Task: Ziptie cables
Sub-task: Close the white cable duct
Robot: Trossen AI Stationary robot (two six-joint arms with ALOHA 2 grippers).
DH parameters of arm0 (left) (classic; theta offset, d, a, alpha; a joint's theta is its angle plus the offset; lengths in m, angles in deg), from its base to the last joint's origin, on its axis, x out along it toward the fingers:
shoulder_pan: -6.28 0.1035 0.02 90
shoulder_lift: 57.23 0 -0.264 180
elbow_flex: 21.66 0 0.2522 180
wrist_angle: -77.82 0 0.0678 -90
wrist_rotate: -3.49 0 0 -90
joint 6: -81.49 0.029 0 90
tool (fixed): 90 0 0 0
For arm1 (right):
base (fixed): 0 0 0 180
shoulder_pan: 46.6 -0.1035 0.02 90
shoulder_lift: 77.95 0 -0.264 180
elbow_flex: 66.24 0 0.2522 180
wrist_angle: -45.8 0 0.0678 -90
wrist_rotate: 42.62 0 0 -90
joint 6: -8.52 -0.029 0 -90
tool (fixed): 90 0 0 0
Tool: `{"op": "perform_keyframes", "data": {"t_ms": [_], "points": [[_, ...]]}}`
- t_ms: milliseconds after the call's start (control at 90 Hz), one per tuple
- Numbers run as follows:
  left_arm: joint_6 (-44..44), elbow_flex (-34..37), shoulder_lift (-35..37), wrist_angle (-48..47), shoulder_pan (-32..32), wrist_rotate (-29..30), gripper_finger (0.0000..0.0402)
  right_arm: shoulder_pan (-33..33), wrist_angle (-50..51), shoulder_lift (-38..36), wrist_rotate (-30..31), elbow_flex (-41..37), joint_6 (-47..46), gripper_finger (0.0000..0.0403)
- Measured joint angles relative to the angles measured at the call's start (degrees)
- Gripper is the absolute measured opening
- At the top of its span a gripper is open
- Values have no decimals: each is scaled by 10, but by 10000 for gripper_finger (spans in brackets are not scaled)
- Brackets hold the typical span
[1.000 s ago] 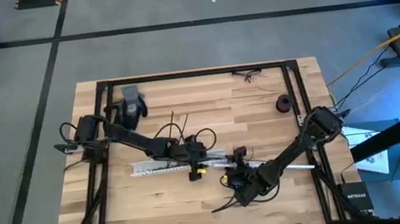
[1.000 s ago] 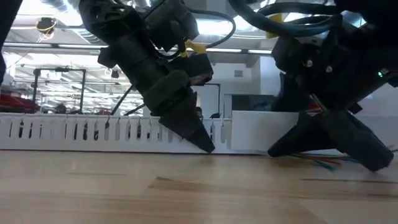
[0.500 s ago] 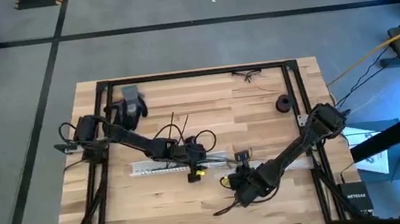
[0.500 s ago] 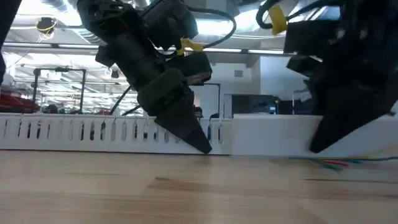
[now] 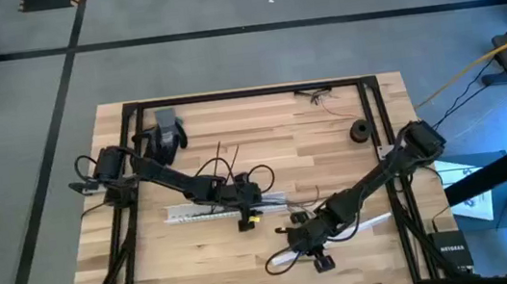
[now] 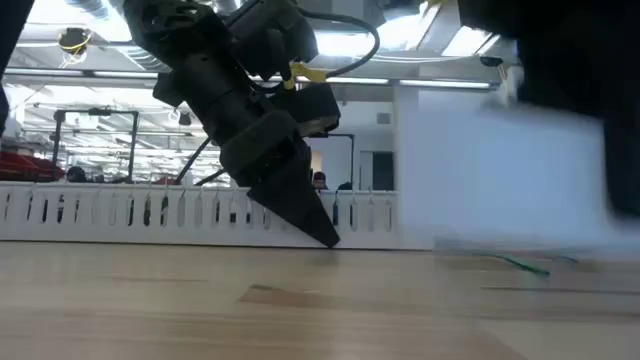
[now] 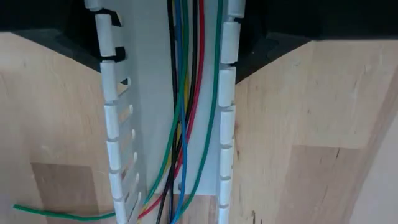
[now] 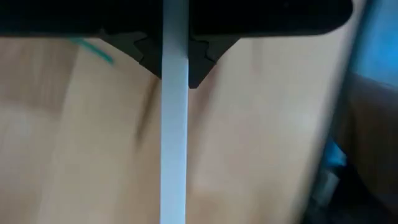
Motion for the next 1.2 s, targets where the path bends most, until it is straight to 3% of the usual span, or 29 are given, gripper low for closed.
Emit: {"op": "perform_keyframes", "data": {"t_ms": [233, 544, 700, 889, 1200], "points": [[0, 0, 0, 0, 0, -1, 235, 26, 3, 3, 61, -18, -3, 46], [2, 0, 0, 0, 0, -1, 235, 33, 96, -46, 100, -17, 49, 201], [2, 0, 0, 0, 0, -1, 235, 32, 175, -81, 127, 13, 49, 252], [3, 0, 0, 0, 0, -1, 235, 20, 186, -109, 240, 18, 33, 264], [2, 0, 0, 0, 0, -1, 235, 8, 131, -102, 203, 19, 28, 264]]}}
